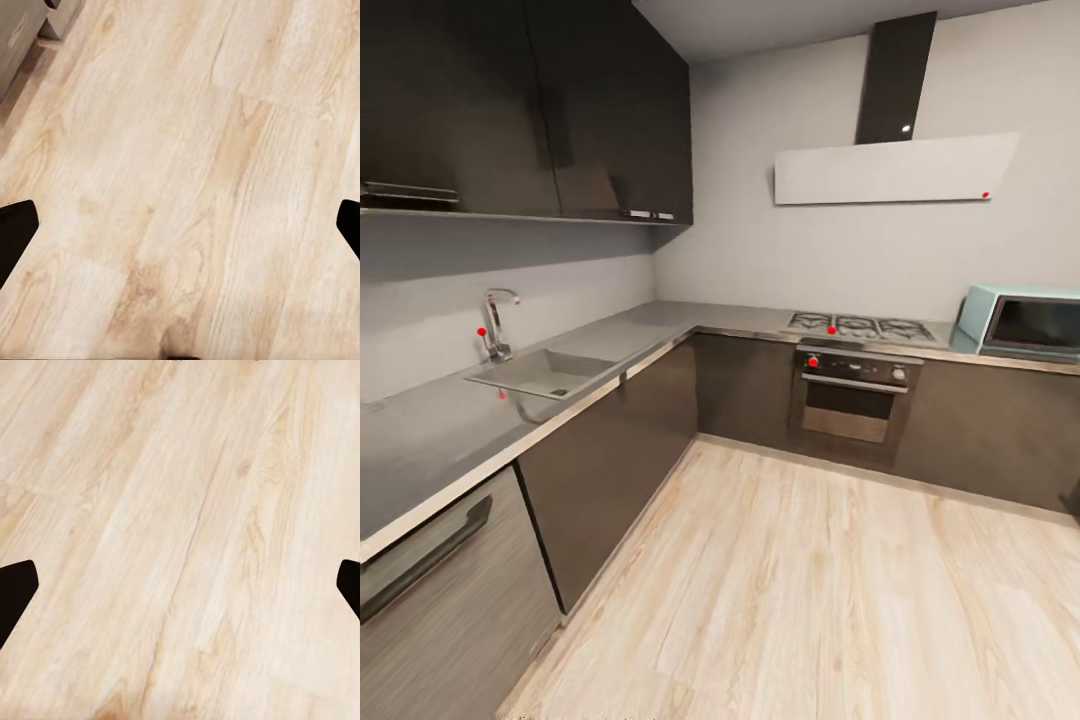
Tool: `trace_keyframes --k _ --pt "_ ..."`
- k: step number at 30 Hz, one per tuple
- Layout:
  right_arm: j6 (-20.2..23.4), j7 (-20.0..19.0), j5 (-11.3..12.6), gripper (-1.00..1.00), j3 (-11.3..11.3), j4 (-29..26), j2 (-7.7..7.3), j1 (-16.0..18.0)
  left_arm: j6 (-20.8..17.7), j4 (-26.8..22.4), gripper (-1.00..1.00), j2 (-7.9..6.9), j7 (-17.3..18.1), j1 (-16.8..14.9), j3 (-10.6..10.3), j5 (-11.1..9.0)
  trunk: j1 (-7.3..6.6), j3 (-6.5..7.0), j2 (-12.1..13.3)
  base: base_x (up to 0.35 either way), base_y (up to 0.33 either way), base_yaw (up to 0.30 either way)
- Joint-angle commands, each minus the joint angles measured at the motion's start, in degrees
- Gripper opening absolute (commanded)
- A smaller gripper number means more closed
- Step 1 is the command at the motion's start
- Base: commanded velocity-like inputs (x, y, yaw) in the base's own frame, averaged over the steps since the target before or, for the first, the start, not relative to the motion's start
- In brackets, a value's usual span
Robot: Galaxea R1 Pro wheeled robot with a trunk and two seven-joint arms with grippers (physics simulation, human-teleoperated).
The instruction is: Pick up the poster from the kitchen countertop and hang it on one of the wall nails in the kitchen.
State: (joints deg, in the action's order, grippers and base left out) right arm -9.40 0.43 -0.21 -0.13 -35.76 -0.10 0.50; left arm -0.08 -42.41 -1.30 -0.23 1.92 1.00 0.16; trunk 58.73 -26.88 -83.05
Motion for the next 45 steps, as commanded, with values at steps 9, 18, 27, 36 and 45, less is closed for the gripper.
trace_keyframes --k 9,18,27,36,45 --pt "-0.1 -0.2 -0.1 1.0 0.0 0.3 0.05 0.0 0.1 0.0 1.0 -0.01 0.0 0.0 0.1 0.0 0.0 -0.08 0.0 -0.056 -0.11 0.209" --pt "-0.2 -0.1 -0.1 1.0 -0.1 0.9 0.08 0.0 0.1 0.0 1.0 0.0 0.0 0.0 0.0 0.0 0.0 -0.09 0.0 -0.107 -0.206 0.183" --pt "-0.3 0.1 -0.2 1.0 -0.1 1.0 0.19 0.0 0.1 0.0 1.0 -0.01 -0.1 0.0 0.1 0.0 0.0 -0.09 0.0 -0.009 -0.017 0.285" --pt "-0.3 0.1 -0.3 1.0 -0.1 1.0 0.19 0.0 0.1 0.0 1.0 -0.01 -0.1 0.0 0.1 0.0 0.0 -0.09 0.0 0.0 -0.001 0.289" --pt "-0.3 0.1 -0.5 1.0 -0.1 1.0 0.19 0.0 0.1 0.0 1.0 -0.01 -0.2 0.0 0.1 0.0 0.0 -0.09 0.0 0.0 0.0 0.289"
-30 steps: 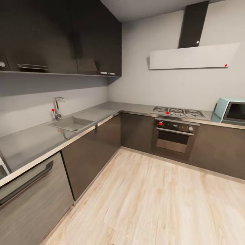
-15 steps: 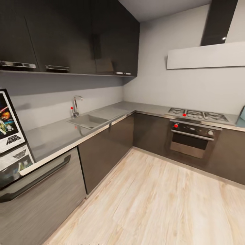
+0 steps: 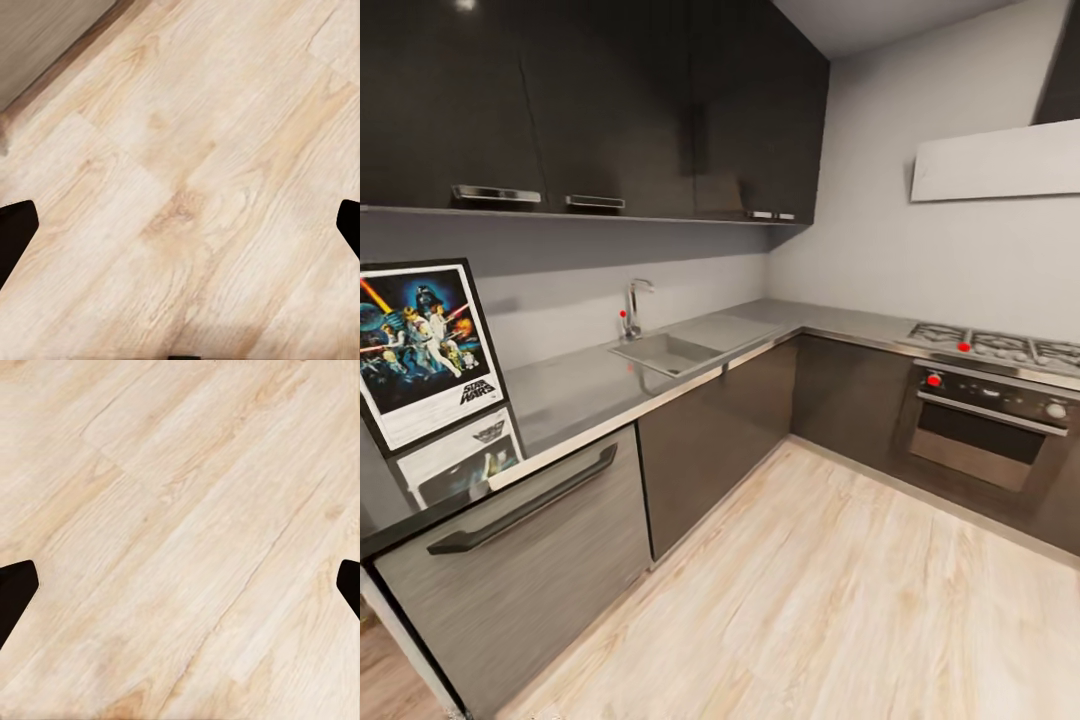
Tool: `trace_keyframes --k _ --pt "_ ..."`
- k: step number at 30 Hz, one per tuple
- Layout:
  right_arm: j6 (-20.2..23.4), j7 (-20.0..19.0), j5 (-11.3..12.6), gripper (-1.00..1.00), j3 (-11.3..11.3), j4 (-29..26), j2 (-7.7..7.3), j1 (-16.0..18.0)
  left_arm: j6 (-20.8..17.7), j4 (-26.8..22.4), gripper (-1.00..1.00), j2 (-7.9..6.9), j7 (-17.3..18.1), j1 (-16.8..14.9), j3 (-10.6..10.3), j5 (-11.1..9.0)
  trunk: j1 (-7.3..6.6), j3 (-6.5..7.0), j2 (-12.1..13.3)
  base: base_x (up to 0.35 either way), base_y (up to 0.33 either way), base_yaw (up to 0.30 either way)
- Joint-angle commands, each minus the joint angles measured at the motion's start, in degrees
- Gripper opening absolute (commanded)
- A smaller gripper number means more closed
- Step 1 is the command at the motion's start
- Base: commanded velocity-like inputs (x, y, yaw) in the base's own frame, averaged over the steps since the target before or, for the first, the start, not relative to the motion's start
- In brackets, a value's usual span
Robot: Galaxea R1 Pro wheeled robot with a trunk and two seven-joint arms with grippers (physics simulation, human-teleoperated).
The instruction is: Pick up the poster from the kitchen countertop and hang it on one of the wall nails in the kitchen.
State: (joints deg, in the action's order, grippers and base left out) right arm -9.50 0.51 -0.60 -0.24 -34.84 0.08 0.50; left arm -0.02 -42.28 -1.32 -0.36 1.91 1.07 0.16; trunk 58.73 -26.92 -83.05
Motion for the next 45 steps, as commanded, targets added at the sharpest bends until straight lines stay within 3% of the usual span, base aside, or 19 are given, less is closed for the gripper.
trace_keyframes --k 1,26,36,45 --pt "-0.2 0.1 -0.1 1.0 0.0 0.0 0.0 0.0 0.0 -0.1 1.0 0.0 0.0 0.0 0.0 0.0 0.0 -0.05 0.0 0.0 0.0 0.289" --pt "-0.2 0.2 -0.1 1.0 0.0 0.0 0.0 0.0 0.0 -0.1 1.0 0.0 -0.1 0.0 0.0 0.0 0.0 -0.05 0.0 0.0 0.0 0.289" --pt "-0.1 4.5 -0.1 1.0 -0.1 0.0 0.0 0.0 -0.1 -0.1 1.0 0.0 -0.1 0.0 0.0 0.0 0.0 -0.05 0.0 0.0 0.0 0.289" --pt "0.0 5.0 0.0 1.0 -0.1 1.8 -0.08 0.0 -0.1 -0.1 1.0 0.06 -0.1 0.0 0.0 0.0 0.0 -0.1 0.0 0.0 -0.06 0.251"
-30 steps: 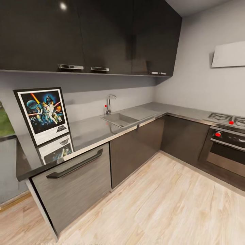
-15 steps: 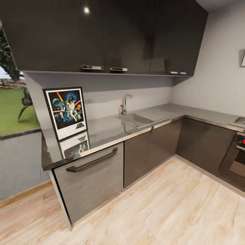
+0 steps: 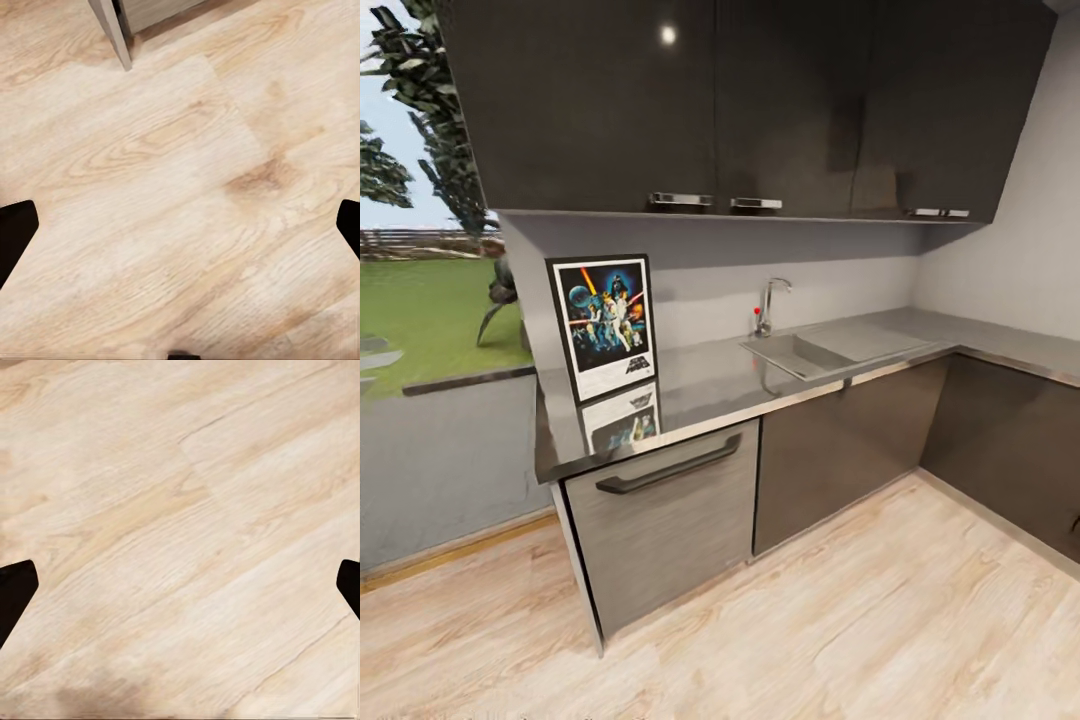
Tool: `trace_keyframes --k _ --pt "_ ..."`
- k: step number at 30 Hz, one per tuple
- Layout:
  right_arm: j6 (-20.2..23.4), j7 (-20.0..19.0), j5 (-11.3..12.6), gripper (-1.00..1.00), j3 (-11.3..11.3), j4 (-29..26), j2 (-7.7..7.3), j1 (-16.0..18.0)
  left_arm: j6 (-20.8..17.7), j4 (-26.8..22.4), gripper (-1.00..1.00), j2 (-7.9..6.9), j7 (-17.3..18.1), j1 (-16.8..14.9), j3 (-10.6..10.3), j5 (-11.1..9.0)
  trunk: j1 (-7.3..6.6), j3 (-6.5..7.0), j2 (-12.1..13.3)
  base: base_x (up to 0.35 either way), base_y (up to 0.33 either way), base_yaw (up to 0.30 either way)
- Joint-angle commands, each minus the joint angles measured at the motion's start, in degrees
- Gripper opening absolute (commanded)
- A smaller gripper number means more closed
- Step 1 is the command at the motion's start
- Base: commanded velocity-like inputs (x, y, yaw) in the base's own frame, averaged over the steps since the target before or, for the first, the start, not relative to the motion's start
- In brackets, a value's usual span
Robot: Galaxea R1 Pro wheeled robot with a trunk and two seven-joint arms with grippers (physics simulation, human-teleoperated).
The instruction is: Pick up the poster from the kitchen countertop and hang it on one of the wall nails in the kitchen.
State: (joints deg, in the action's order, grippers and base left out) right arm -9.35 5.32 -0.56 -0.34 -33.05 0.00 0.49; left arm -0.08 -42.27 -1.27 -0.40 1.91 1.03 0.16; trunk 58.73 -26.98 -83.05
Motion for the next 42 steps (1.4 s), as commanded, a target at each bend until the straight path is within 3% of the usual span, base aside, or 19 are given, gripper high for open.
trace_keyframes --k 1,14,42 --pt "-0.2 0.2 0.0 1.0 -0.1 0.7 -0.03 0.0 0.0 -0.1 1.0 0.02 0.0 0.0 0.0 0.0 0.0 -0.05 0.0 0.0 -0.219 0.093" --pt "-0.2 0.1 0.0 1.0 0.0 1.9 -0.09 0.0 0.0 -0.1 1.0 0.04 0.0 0.0 0.0 0.0 0.0 -0.06 0.0 0.0 -0.275 0.067" --pt "-0.2 0.1 0.0 1.0 -0.1 1.9 -0.09 0.0 0.1 1.8 1.0 0.12 0.0 0.0 -0.2 0.1 0.0 -0.07 0.0 0.0 -0.208 0.275"
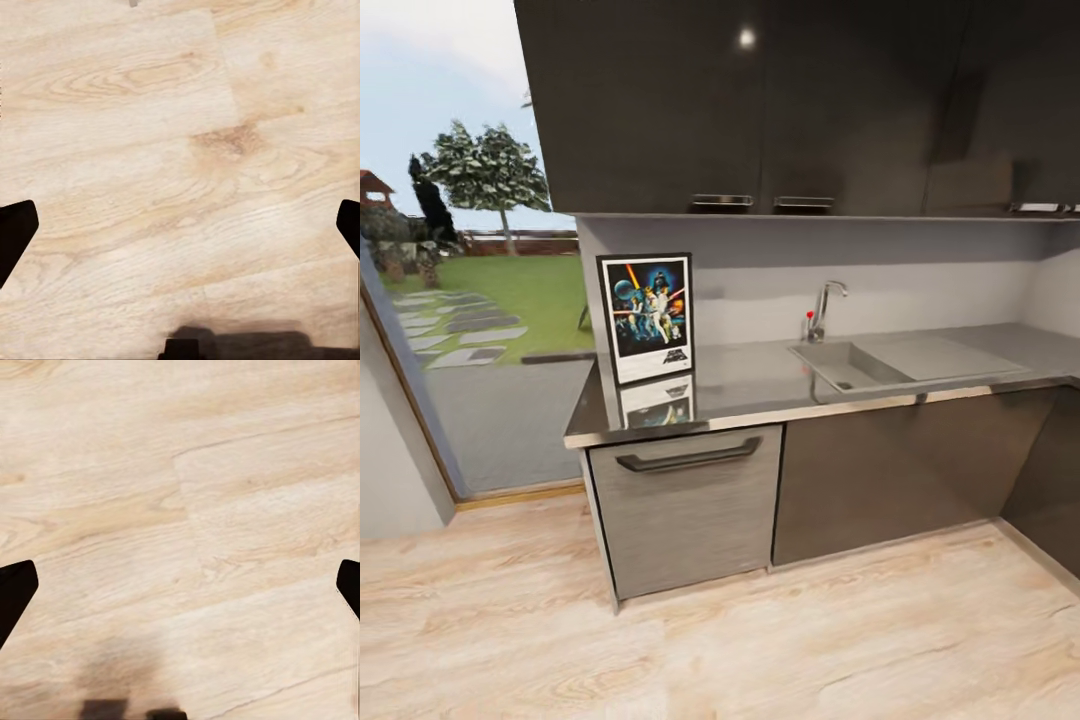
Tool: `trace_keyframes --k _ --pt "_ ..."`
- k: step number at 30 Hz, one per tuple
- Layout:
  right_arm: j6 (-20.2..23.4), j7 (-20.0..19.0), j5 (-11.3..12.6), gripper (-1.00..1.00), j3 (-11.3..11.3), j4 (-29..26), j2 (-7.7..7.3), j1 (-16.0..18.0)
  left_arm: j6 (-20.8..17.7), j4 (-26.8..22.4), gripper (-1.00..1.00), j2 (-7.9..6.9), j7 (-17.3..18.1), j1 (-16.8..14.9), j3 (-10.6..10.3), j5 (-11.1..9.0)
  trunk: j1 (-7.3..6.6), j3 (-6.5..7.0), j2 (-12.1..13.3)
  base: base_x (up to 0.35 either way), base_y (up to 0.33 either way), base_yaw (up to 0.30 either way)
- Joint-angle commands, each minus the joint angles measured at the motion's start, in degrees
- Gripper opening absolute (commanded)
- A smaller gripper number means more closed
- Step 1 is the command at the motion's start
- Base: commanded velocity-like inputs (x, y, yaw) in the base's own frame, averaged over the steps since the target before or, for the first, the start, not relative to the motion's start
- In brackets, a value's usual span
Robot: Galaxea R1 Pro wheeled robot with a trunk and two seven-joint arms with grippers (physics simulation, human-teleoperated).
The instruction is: Pick up the poster from the kitchen countertop and hang it on one of the wall nails in the kitchen.
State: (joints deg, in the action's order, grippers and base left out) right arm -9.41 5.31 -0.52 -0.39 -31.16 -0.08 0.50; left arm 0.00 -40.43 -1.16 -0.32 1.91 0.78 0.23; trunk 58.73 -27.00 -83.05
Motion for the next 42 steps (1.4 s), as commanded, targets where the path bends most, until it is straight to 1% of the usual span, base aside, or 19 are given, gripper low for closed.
trace_keyframes --k 1,7,13,16,18,19,23,25,26,27,28,29,30,31,34,36,37,39,42 --pt "-0.2 0.2 -0.1 1.0 0.0 0.0 -0.01 0.0 0.0 -0.1 1.0 0.01 0.0 0.0 0.1 0.0 0.0 -0.05 0.0 0.0 -0.19 0.285" --pt "-0.1 0.3 -0.1 1.0 0.0 0.0 -0.01 0.0 0.0 -0.1 1.0 -0.01 0.0 0.0 0.1 0.0 0.0 -0.05 0.0 0.0 -0.059 0.273" --pt "0.0 0.1 -0.1 1.0 0.0 0.8 -0.27 0.0 0.0 -0.1 1.0 -0.07 0.0 0.0 0.5 -0.2 0.0 -0.06 0.0 0.0 -0.009 0.104" --pt "0.0 0.1 -0.1 1.0 0.0 1.0 -0.27 0.0 0.0 -0.1 1.0 -0.07 0.0 0.0 2.7 -0.3 0.0 -0.06 0.0 0.0 -0.001 0.01" --pt "0.0 0.1 0.0 1.0 0.0 1.0 -0.27 0.0 0.1 -0.1 1.0 -0.05 0.1 0.0 4.8 -0.3 0.0 -0.06 0.0 0.0 -0.001 0.006" --pt "-0.1 0.0 0.0 1.0 0.0 1.0 -0.27 0.0 0.1 -0.1 1.0 -0.02 0.2 0.0 8.1 -0.4 0.0 -0.06 0.0 0.0 0.0 0.003" --pt "-0.1 -0.1 0.0 1.0 0.0 1.0 -0.14 0.0 0.2 -0.1 1.0 0.01 0.3 0.0 11.5 -0.4 0.0 -0.07 0.0 0.0 0.0 0.001" --pt "-0.1 -0.1 0.1 1.0 0.0 1.0 -0.08 0.0 0.2 -0.1 1.0 0.01 0.4 0.0 12.3 -0.4 0.0 -0.07 0.0 0.0 0.0 0.0" --pt "0.0 -0.3 0.0 1.0 -5.4 -6.1 1.39 0.0 0.2 -0.1 1.0 -0.03 0.4 0.0 13.2 -0.4 0.0 -0.07 0.0 0.0 0.0 0.0" --pt "0.1 -0.3 0.0 1.0 -7.3 -8.3 1.46 0.0 0.3 -0.1 1.0 -0.02 0.4 0.0 13.3 -0.4 0.0 -0.07 0.0 0.0 0.0 0.0" --pt "0.6 -0.3 0.1 1.0 -11.0 -13.4 1.56 0.0 0.3 -0.1 1.0 -0.04 0.4 0.0 13.3 -0.4 0.0 -0.07 0.0 0.0 0.0 0.0" --pt "4.4 -0.4 0.3 1.0 -15.7 -22.0 1.67 0.0 0.3 0.0 1.0 -0.05 0.4 0.0 13.4 -0.4 0.0 -0.07 0.0 0.0 0.0 0.0" --pt "6.7 -0.4 0.4 1.0 -16.9 -25.1 1.72 0.0 0.3 0.0 1.0 -0.06 0.4 0.0 13.4 -0.4 0.0 -0.07 0.0 0.0 0.0 0.0" --pt "11.5 -0.4 0.4 1.0 -18.7 -30.9 1.8 0.0 0.3 0.0 1.0 -0.06 0.4 0.0 13.4 -0.4 0.0 -0.07 0.0 0.0 0.0 0.0" --pt "17.7 -0.4 0.5 1.0 -20.4 -39.1 1.95 0.1 0.3 0.0 1.0 -0.07 0.4 0.0 13.4 -0.4 0.0 -0.07 0.0 0.0 0.0 0.0" --pt "20.6 -0.4 0.6 1.0 -21.1 -44.1 2.14 0.1 0.3 0.0 1.0 -0.07 0.5 0.0 13.4 -0.4 0.0 -0.07 0.0 0.0 0.0 0.0" --pt "22.4 -0.4 0.6 1.0 -21.5 -48.5 2.63 0.3 0.3 0.0 1.0 -0.07 0.5 0.0 13.5 -0.4 0.0 -0.07 0.0 0.0 0.0 0.0" --pt "23.7 -0.3 0.5 1.0 -21.8 -51.7 3.33 1.2 0.2 -0.1 1.0 -0.07 0.6 0.0 13.5 -0.4 0.0 -0.07 0.0 0.0 0.0 0.0" --pt "25.2 -0.3 0.6 1.0 -22.0 -54.5 4.24 3.8 0.2 -0.1 1.0 -0.11 0.6 0.0 13.5 -0.4 0.0 -0.07 0.0 0.0 0.0 0.0"
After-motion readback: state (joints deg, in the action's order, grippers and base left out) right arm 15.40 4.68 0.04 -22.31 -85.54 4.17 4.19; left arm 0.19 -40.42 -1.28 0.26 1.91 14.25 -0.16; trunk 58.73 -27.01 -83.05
